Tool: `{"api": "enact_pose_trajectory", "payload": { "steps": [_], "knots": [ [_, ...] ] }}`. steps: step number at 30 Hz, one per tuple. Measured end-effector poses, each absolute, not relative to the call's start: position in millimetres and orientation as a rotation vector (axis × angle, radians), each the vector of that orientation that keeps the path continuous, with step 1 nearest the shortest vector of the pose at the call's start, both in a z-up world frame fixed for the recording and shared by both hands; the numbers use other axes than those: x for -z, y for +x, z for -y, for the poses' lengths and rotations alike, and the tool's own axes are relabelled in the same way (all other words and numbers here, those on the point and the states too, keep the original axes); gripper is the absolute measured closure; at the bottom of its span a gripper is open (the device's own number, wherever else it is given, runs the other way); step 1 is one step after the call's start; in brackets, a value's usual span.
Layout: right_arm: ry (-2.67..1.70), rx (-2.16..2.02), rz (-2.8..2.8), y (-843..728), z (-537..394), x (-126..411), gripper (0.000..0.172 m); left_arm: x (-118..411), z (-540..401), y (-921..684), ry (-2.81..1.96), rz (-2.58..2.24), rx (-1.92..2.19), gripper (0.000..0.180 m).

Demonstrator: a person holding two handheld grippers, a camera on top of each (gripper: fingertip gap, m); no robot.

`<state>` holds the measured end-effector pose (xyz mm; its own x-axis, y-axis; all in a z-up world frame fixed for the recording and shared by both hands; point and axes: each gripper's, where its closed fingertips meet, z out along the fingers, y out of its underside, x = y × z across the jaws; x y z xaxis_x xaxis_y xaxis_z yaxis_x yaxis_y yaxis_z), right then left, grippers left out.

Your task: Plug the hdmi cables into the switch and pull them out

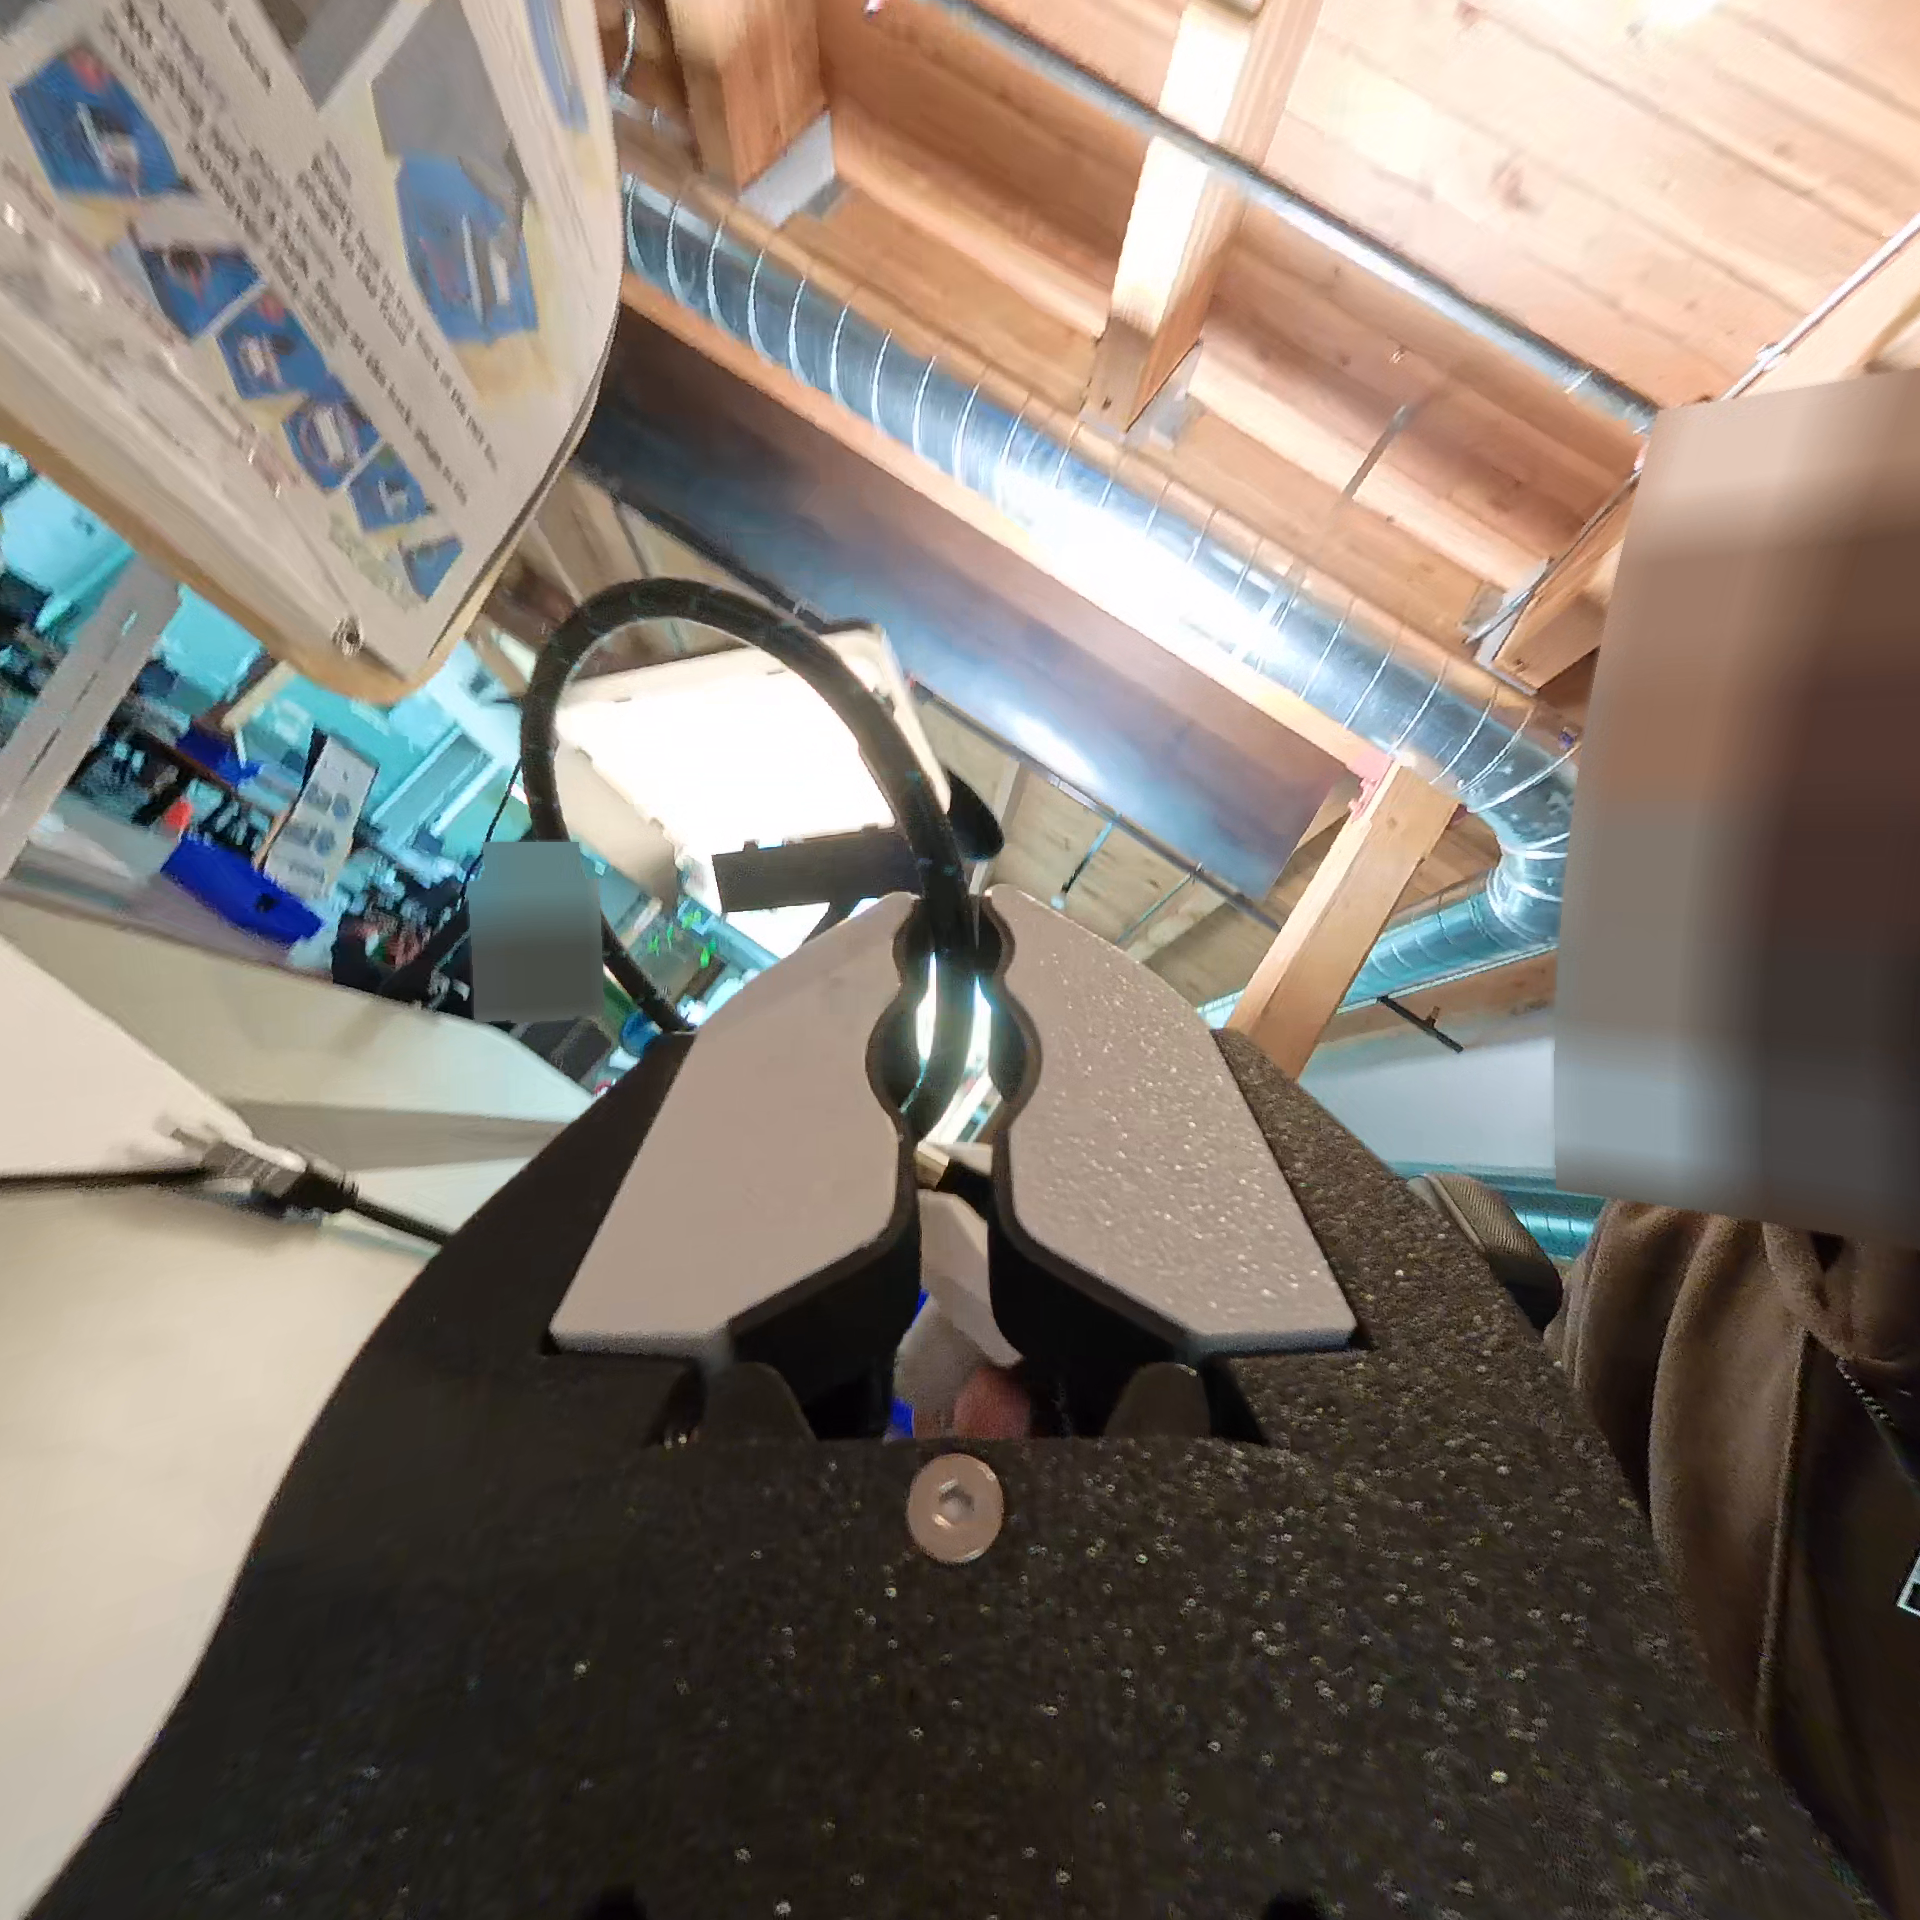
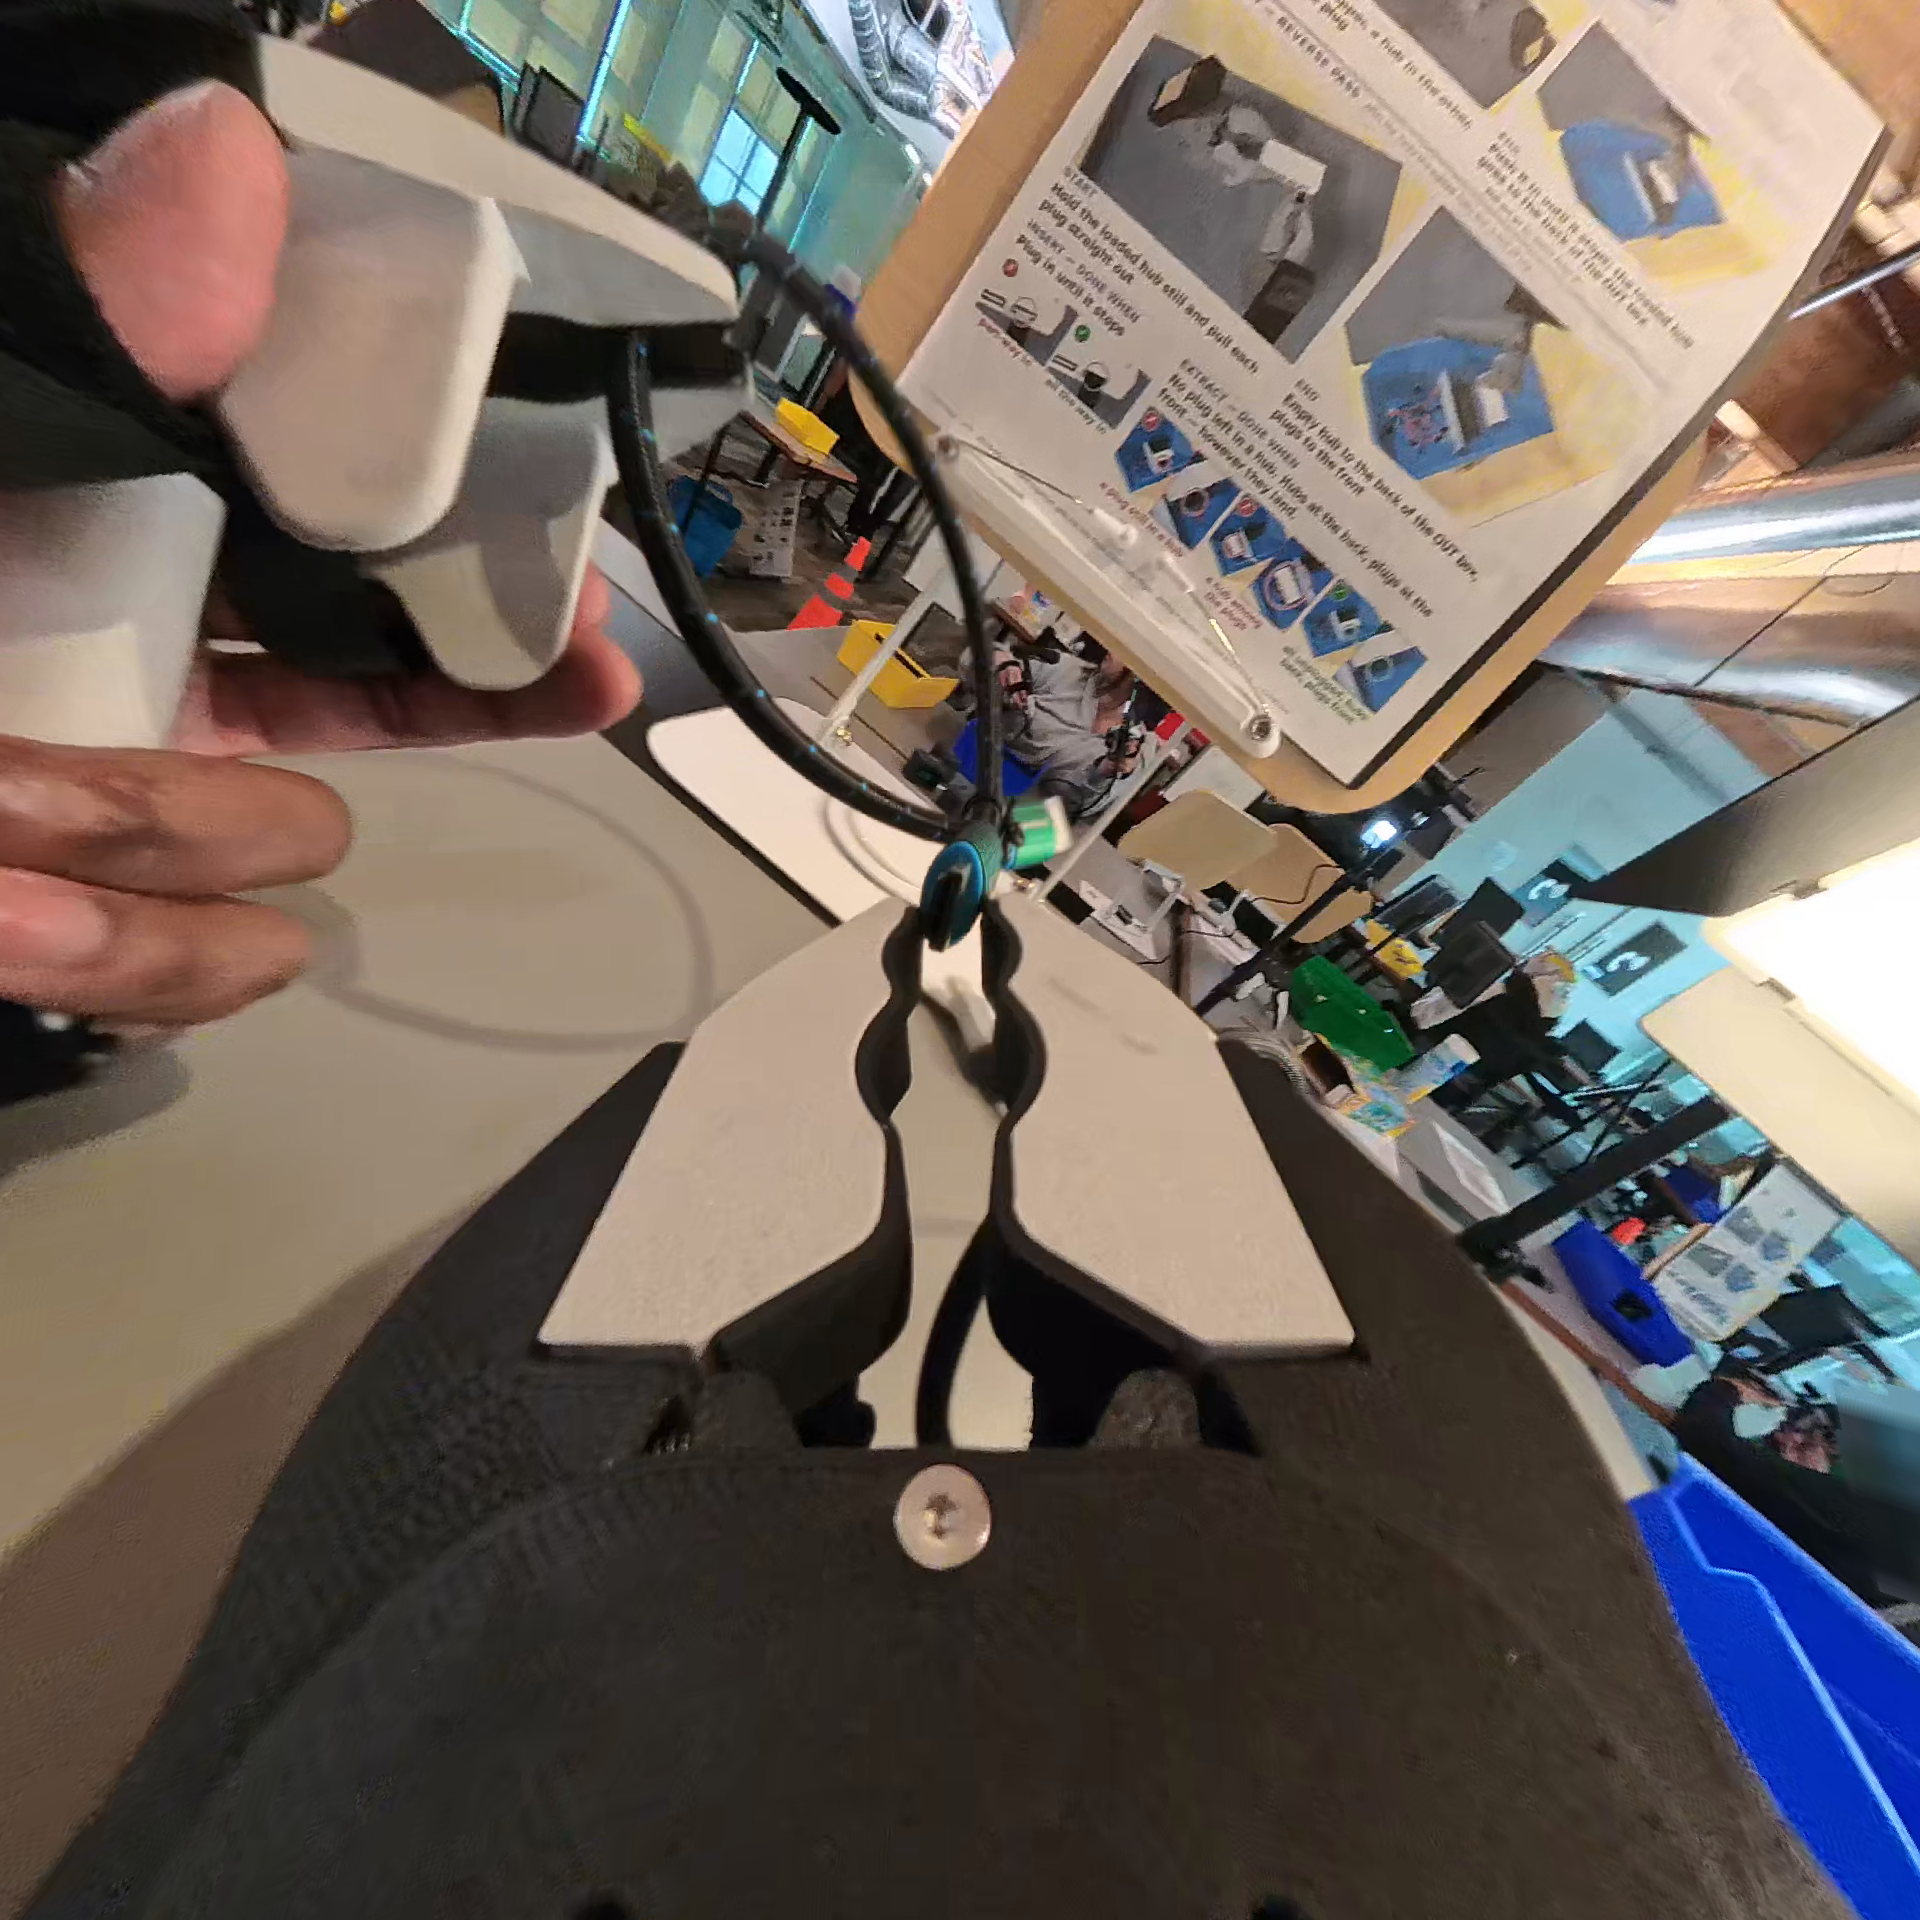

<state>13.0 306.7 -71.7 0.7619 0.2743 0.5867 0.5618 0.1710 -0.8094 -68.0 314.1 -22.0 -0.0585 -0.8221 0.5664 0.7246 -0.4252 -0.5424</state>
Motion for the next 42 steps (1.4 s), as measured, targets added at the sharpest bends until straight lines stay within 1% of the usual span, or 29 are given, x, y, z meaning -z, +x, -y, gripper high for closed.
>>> {"api": "enact_pose_trajectory", "payload": {
  "steps": [1, 3, 5, 8, 10, 12, 14, 21, 25, 26, 27, 28, 30, 33, 37, 41, 42],
  "knots": [
    [-1.41, 0.255, 0.739, 17, -309, 71, 0.162, 26, -316, -65, -1.079, -0.144, 1.736, 0.171],
    [-1.39, 0.29, 0.751, 24, -312, 69, 0.162, 36, -320, -61, -1.185, -0.176, 1.739, 0.157],
    [-1.369, 0.314, 0.76, 29, -315, 68, 0.163, 45, -325, -64, -1.292, -0.209, 1.679, 0.149],
    [-1.356, 0.335, 0.781, 33, -317, 70, 0.163, 57, -341, -90, -1.407, -0.16, 1.489, 0.142],
    [-1.339, 0.336, 0.815, 30, -317, 73, 0.163, 59, -349, -114, -1.422, -0.094, 1.385, 0.141],
    [-1.324, 0.329, 0.86, 23, -315, 77, 0.164, 53, -350, -127, -1.415, -0.089, 1.316, 0.142],
    [-1.303, 0.324, 0.922, 13, -312, 82, 0.164, 51, -343, -115, -1.442, -0.191, 1.328, 0.149],
    [-1.238, 0.284, 1.109, -16, -297, 99, 0.165, 89, -314, -34, -1.705, -0.569, 1.494, 0.147],
    [-1.189, 0.262, 1.191, -27, -288, 106, 0.165, 105, -300, -13, -1.805, -0.661, 1.58, 0.149],
    [-1.182, 0.265, 1.207, -29, -287, 107, 0.165, 106, -297, -10, -1.81, -0.669, 1.614, 0.152],
    [-1.178, 0.269, 1.22, -30, -286, 109, 0.164, 105, -293, -8, -1.807, -0.678, 1.662, 0.161],
    [-1.174, 0.274, 1.23, -30, -286, 110, 0.165, 106, -292, -7, -1.82, -0.66, 1.694, 0.164],
    [-1.175, 0.28, 1.243, -31, -285, 113, 0.165, 110, -296, -9, -1.849, -0.592, 1.741, 0.18],
    [-1.192, 0.333, 1.227, -27, -291, 115, 0.165, 110, -306, -18, -1.843, -0.456, 1.802, 0.18],
    [-1.217, 0.342, 1.224, -25, -294, 118, 0.165, 103, -311, -27, -1.788, -0.387, 1.843, 0.18],
    [-1.196, 0.341, 1.234, -27, -291, 117, 0.165, 112, -309, -24, -1.868, -0.433, 1.765, 0.18],
    [-1.183, 0.332, 1.244, -29, -289, 117, 0.166, 113, -307, -22, -1.885, -0.447, 1.772, 0.173]
  ]
}}
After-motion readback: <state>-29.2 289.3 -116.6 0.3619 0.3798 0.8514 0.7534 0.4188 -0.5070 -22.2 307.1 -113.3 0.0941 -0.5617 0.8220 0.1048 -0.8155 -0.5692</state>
